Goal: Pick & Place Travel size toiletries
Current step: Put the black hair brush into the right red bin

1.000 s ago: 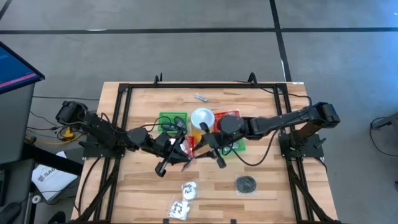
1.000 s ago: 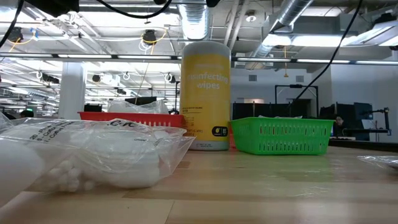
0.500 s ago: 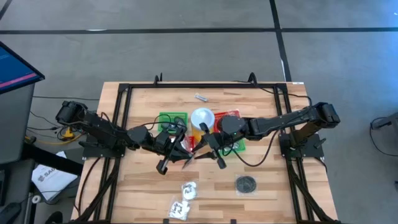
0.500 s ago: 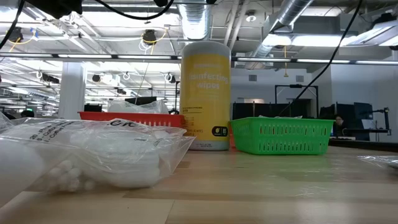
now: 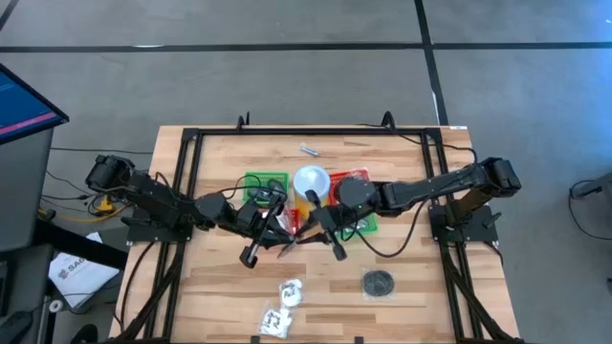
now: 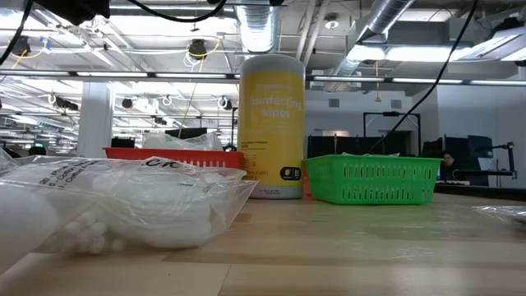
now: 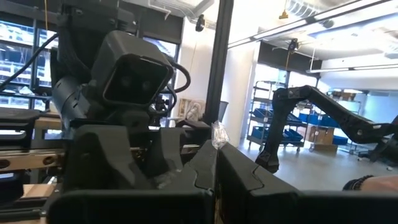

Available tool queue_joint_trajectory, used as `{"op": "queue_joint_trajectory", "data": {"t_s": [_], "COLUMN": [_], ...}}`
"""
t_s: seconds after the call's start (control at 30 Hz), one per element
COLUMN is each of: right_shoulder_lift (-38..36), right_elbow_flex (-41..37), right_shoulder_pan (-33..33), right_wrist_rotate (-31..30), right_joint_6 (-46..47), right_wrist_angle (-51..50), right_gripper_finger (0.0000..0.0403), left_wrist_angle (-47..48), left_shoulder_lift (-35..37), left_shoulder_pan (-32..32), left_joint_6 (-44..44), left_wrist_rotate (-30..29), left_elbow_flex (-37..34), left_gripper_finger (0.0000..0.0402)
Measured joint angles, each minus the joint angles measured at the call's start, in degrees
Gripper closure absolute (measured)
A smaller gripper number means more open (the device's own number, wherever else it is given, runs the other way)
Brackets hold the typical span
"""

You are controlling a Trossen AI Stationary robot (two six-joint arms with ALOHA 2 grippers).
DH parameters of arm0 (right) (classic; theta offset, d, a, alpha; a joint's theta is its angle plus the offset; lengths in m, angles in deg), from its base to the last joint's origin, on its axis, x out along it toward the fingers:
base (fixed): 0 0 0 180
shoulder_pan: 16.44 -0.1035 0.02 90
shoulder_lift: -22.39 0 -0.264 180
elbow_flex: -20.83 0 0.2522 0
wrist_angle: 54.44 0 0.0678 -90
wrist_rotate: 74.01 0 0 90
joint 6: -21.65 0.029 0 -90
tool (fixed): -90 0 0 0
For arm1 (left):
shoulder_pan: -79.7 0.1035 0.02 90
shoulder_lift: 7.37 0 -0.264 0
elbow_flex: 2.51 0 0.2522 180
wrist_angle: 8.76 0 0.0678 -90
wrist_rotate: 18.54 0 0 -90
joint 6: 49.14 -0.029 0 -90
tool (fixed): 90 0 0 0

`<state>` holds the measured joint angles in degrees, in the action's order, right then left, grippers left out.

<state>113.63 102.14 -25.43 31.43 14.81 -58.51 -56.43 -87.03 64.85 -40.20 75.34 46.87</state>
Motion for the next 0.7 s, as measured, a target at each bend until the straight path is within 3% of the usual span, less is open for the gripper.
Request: {"op": "queue_joint_trajectory", "data": {"t_s": [0.2, 0.37, 0.7], "right_shoulder_lift": [0.00, -0.05, -0.57], "right_elbow_flex": [0.00, 0.00, 0.00], "right_shoulder_pan": [-0.04, -0.02, 0.00], "right_wrist_rotate": [0.25, 0.20, -0.02], "right_joint_6": [-1.31, -1.27, -1.22], "right_wrist_angle": [-0.66, -0.97, -2.45], "right_gripper_finger": [0.0389, 0.0375, 0.0392], "left_wrist_angle": [0.15, 0.13, 0.59], "left_shoulder_lift": [0.00, 0.00, 0.61], "left_shoulder_pan": [0.20, 0.20, 0.20], "left_joint_6": [-0.09, -0.12, -0.14], "left_wrist_rotate": [-0.07, -0.26, -2.45], "left_elbow_flex": [0.00, 0.00, -0.08], "left_gripper_finger": [0.0401, 0.0395, 0.0394]}}
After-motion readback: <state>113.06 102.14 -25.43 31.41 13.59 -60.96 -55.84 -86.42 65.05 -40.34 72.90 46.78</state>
